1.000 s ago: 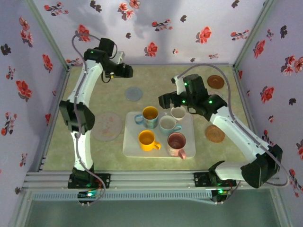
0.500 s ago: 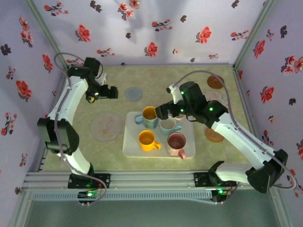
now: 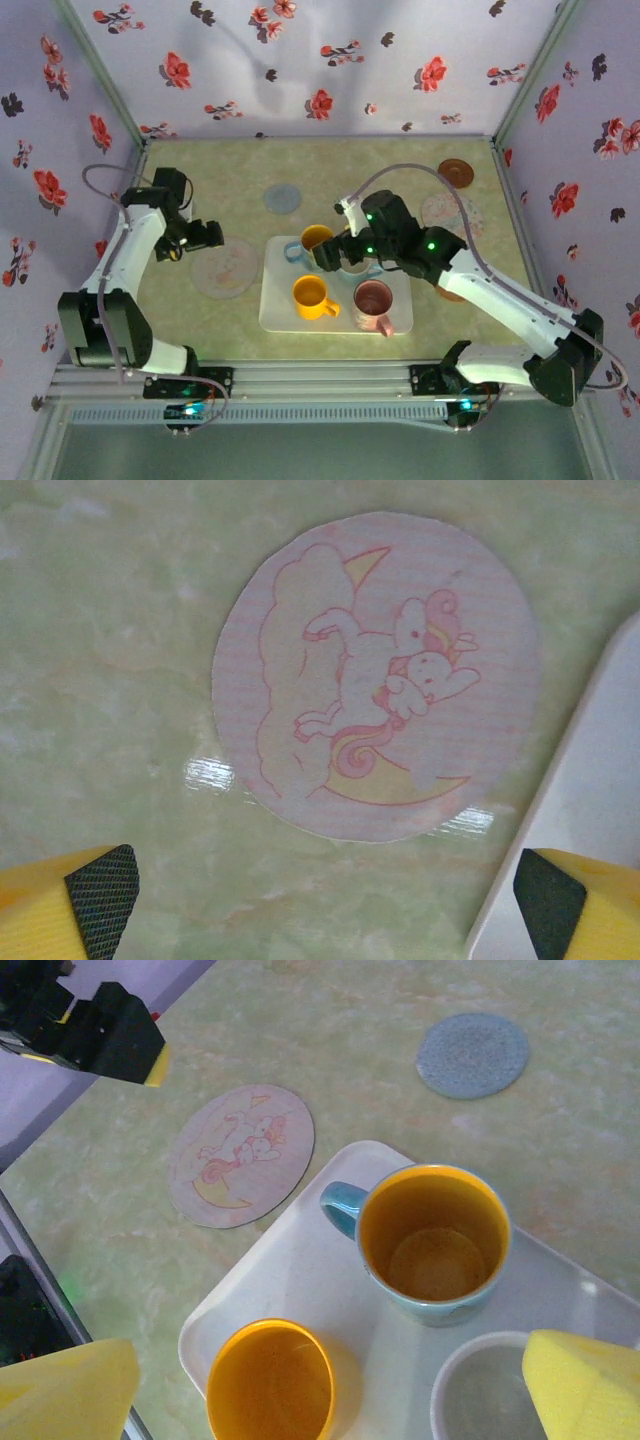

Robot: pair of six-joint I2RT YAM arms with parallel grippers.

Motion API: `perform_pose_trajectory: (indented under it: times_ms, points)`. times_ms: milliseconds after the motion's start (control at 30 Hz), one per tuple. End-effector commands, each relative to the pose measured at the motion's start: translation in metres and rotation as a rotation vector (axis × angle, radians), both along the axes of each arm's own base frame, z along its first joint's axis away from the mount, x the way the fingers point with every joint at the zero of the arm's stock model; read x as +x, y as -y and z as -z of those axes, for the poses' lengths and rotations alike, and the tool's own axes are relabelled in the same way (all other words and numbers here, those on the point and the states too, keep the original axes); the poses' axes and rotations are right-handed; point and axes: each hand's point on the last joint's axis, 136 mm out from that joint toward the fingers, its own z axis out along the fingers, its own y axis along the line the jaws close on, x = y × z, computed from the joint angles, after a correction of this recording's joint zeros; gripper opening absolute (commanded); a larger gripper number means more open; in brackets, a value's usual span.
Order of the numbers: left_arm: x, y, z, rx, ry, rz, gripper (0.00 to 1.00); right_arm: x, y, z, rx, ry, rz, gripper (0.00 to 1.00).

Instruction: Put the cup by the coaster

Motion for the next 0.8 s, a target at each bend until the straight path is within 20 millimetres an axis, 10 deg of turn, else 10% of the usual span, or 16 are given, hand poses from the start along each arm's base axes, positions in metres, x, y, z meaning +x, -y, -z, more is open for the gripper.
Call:
perform_pose_trajectory:
  times_ms: [0, 767]
  points:
    - [0.004, -0.008, 0.011, 0.002, 0.005, -0.089, 0.99, 0.005, -0.008, -0.008, 0.058, 0.022, 0.026, 1.00]
    - [0.020, -0.018, 0.110, -0.054, -0.147, -0.244, 0.93, 0.027, -0.014, 0.020, -0.028, 0.070, 0.056, 1.00]
